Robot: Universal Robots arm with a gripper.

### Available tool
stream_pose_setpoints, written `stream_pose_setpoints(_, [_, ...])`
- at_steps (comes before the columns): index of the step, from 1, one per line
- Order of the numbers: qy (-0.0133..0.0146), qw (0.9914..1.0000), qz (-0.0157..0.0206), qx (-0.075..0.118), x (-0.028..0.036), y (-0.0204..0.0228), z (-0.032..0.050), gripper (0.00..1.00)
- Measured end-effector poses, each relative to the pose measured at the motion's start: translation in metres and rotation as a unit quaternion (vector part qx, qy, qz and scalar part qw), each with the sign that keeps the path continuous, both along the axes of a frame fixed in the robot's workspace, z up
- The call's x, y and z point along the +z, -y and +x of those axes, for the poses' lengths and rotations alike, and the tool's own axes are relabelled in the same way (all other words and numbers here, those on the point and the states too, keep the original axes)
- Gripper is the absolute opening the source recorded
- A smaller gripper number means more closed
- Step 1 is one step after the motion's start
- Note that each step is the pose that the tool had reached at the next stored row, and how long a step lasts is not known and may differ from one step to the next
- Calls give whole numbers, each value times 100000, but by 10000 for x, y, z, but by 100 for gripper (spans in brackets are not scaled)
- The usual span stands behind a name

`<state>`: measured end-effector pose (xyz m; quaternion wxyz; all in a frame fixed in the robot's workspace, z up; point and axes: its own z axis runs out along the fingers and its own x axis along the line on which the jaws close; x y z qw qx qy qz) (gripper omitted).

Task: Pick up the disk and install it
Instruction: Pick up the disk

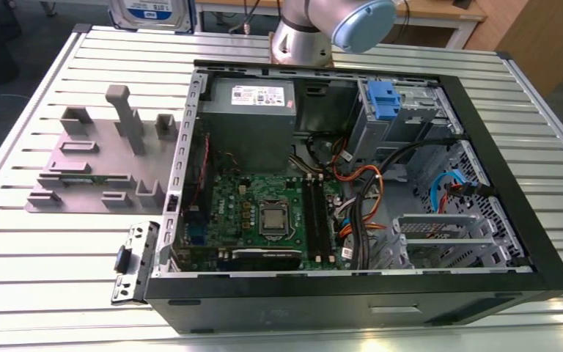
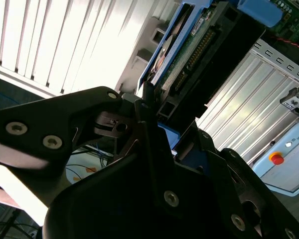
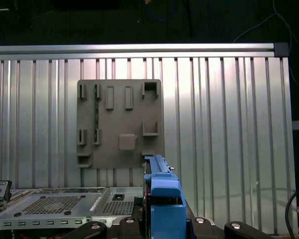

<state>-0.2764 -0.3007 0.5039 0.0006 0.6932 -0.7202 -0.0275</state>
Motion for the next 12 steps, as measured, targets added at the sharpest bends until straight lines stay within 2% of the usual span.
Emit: stream_pose_setpoints(12, [-1, 100000, -1, 2, -1, 0, 42, 36])
